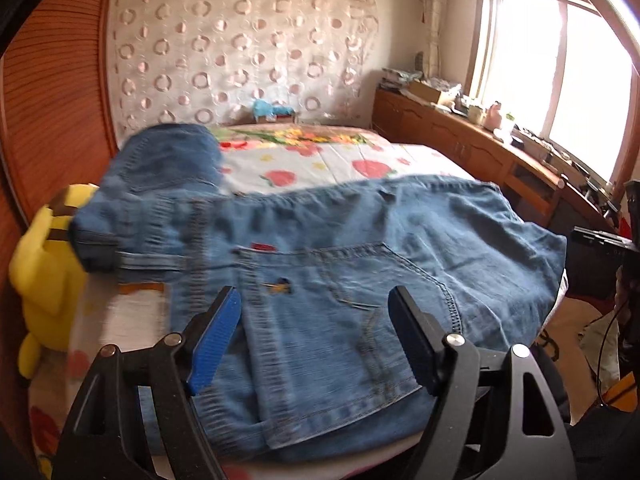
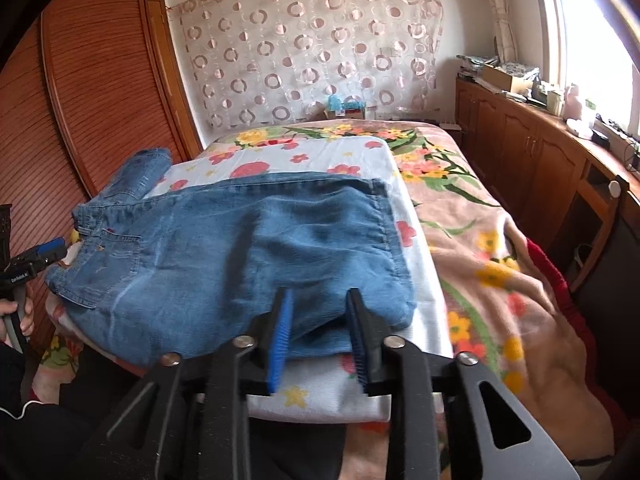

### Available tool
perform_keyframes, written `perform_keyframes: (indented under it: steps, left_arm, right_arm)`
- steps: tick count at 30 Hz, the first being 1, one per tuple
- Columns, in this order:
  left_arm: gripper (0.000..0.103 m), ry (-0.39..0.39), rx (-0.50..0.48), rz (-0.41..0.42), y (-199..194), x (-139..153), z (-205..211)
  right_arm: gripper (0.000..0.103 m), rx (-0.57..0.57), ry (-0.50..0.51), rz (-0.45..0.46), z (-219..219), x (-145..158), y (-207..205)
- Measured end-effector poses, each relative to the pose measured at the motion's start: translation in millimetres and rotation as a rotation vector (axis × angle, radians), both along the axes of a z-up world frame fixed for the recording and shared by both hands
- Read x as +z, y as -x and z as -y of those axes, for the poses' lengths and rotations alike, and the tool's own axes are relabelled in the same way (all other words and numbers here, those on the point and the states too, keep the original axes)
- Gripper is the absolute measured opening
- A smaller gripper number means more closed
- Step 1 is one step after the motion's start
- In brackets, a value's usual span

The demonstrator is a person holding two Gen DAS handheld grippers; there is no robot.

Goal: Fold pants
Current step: 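Open both tools and smooth the folded jeans flat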

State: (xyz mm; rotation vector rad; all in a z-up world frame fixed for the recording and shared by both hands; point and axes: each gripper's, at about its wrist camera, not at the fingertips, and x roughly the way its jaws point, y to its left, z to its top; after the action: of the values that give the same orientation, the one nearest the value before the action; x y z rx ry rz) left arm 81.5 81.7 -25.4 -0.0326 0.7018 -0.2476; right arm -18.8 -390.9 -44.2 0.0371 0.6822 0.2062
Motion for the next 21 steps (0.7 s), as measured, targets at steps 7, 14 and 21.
perform_keyframes:
  steps: [7,14,21]
  left_arm:
    - [0.077,-0.011,-0.032,-0.028,-9.8,-8.5,26.2]
    - [0.077,-0.025,-0.065,-0.032,-10.1,-6.6,47.8]
    - [0.077,-0.029,-0.100,-0.036,-9.2,-8.0,65.8]
  right_arm:
    - [0.031,-0.041,-0.005,-0.037,11.9,-16.6,-14.0]
    - [0.031,-0.063,-0.044,-0.027,15.9,-12.8,-24.3]
    - [0.031,-0.066,-0.039,-0.021,18.0,-14.7,-33.9]
